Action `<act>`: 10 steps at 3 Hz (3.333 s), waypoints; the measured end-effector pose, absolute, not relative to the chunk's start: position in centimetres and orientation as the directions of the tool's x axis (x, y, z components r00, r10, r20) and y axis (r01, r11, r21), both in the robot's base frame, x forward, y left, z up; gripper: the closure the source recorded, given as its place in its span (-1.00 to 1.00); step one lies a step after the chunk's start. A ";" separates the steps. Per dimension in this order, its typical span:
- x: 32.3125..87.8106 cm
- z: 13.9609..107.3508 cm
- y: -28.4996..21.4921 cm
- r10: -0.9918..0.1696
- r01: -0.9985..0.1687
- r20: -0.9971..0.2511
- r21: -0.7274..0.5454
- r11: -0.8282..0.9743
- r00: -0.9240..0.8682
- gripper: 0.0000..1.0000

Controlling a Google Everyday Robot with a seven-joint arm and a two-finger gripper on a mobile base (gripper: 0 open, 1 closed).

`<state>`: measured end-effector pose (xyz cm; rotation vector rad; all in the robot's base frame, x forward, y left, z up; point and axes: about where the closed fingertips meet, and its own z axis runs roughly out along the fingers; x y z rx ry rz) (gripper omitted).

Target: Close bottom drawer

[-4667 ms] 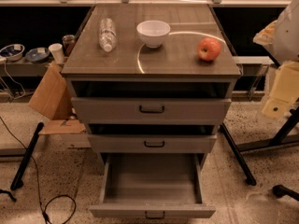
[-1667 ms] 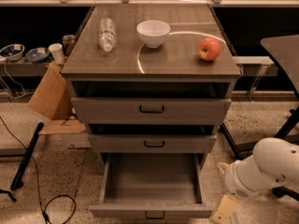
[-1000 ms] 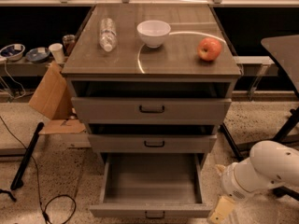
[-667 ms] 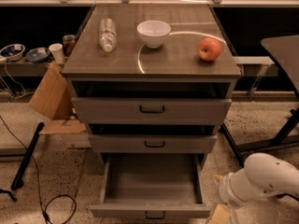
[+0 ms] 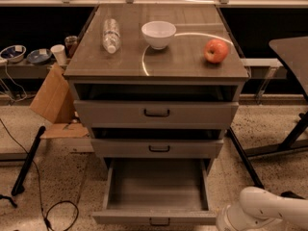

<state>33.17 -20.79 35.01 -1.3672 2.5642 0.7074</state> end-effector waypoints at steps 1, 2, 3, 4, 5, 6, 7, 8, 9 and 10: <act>31.9 30.8 -20.3 -0.682 -0.734 -0.300 0.425 0.530 -0.667 -1.00; 31.1 27.6 -18.8 -0.643 -0.676 -0.270 0.495 0.546 -0.716 -0.62; 30.7 25.1 -17.5 -0.620 -0.638 -0.253 0.549 0.540 -0.743 -0.16; 31.1 22.7 -16.2 -0.595 -0.601 -0.238 0.591 0.538 -0.767 0.31; 31.7 20.5 -15.2 -0.570 -0.566 -0.222 0.619 0.544 -0.791 0.77; 32.4 18.0 -14.4 -0.541 -0.528 -0.199 0.635 0.564 -0.817 1.00; 33.4 16.1 -14.2 -0.484 -0.476 -0.177 0.631 0.613 -0.857 1.00; 35.3 15.9 -14.5 -0.380 -0.418 -0.199 0.610 0.674 -0.903 1.00; 37.2 17.3 -15.0 -0.257 -0.362 -0.258 0.586 0.725 -0.932 1.00; 38.7 17.8 -14.9 -0.172 -0.312 -0.285 0.575 0.756 -0.943 1.00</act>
Offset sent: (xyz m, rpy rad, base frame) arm -0.0267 0.0351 -0.1099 0.0900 0.2602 -0.1813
